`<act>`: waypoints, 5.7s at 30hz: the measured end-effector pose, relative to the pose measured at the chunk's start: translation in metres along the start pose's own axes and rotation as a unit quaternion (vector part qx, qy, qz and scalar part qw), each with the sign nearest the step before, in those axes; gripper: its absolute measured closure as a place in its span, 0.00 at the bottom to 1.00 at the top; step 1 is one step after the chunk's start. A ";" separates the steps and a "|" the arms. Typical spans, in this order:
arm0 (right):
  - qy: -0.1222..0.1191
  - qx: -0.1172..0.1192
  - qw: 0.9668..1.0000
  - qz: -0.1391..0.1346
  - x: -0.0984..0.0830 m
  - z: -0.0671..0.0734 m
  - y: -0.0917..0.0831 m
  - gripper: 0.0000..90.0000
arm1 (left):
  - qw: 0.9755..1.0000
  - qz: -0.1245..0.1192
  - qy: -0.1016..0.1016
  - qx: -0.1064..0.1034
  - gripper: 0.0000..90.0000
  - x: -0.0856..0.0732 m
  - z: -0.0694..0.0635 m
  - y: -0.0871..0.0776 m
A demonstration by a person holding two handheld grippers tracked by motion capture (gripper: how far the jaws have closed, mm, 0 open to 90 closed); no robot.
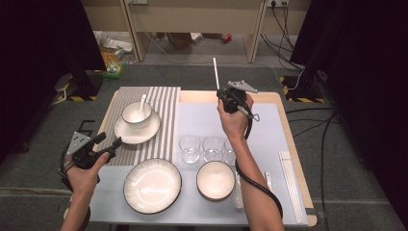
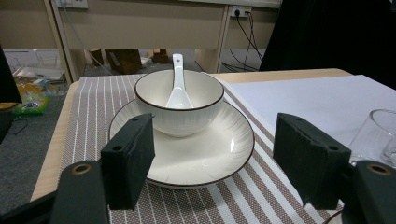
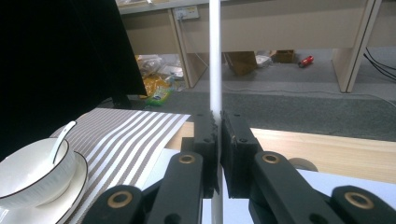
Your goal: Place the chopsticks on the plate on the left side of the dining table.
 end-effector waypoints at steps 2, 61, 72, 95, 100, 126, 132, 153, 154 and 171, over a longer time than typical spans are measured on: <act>-0.001 0.001 1.000 0.001 0.000 0.001 0.000 0.95 | 1.000 -0.004 -0.001 -0.003 0.32 0.000 -0.001 0.001; -0.009 0.035 0.999 -0.016 0.000 0.019 -0.011 0.95 | 0.980 0.045 -0.043 -0.191 0.36 0.168 -0.122 0.261; -0.010 0.038 0.999 -0.018 0.000 0.019 -0.014 0.95 | 0.974 0.055 -0.075 -0.206 0.45 0.166 -0.128 0.279; -0.025 0.058 0.998 0.017 0.002 0.015 -0.024 0.76 | 0.968 0.036 -0.057 -0.241 0.93 0.172 -0.148 0.270; -0.030 0.045 0.998 0.023 0.003 0.002 -0.036 0.68 | 0.971 0.027 -0.038 -0.234 0.93 0.176 -0.147 0.261; 0.010 -0.013 0.997 0.077 -0.020 -0.068 -0.069 0.62 | 0.978 0.002 0.000 -0.206 0.93 0.176 -0.123 0.206; 0.023 -0.023 0.996 0.082 -0.029 -0.082 -0.072 0.62 | 0.980 0.003 0.003 -0.200 0.93 0.172 -0.115 0.196; 0.041 -0.044 0.994 0.087 -0.061 -0.105 -0.088 0.62 | 0.982 -0.006 0.023 -0.188 0.93 0.171 -0.110 0.170; 0.044 -0.045 0.994 0.088 -0.063 -0.105 -0.088 0.61 | 0.982 -0.007 0.024 -0.188 0.93 0.171 -0.109 0.169; 0.053 -0.052 0.994 0.083 -0.074 -0.116 -0.098 0.61 | 0.984 -0.007 0.031 -0.178 0.93 0.167 -0.102 0.152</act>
Point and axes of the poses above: each handheld gripper's, and its own axes: y roughly forward along the jaws, x roughly out of its top, z roughly to its left, the point moved 3 cm from there along y, roughly forward along the jaws, and after that the axes turned 13 degrees about -x, right-handed, at the moved point
